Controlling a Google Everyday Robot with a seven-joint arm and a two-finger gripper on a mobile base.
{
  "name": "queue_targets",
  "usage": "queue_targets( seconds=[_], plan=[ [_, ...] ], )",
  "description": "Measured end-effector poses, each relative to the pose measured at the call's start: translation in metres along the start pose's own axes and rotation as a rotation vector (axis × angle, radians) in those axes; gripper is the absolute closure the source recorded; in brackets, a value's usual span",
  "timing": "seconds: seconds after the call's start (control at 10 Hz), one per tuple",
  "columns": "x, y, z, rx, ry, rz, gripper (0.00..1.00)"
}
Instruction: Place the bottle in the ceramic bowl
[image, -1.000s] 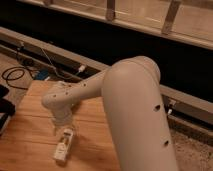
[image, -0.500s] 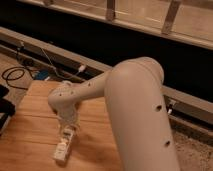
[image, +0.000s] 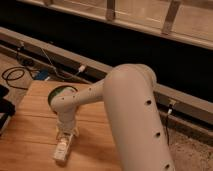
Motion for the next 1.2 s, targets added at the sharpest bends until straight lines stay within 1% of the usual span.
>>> queue_targets(
  seconds=[0.2,0.3,0.6,0.7,1.1,1.2],
  plan=[
    [0.001,0.003,0.002,0.003,0.005,-0.002,0.56],
    [0.0,0.0,0.0,0.005,0.005,0.003,0.7],
    [0.0,0.0,-0.001,0.004,0.005,0.003,0.97],
    [0.001,0.001,-0.001,0.004,0.005,0.002,1.0],
    [0.0,0.001,-0.003,0.005,0.004,0.0,1.0],
    [-0.003,0.0,-0.009,0.015,-0.013,-0.009,1.0]
  ],
)
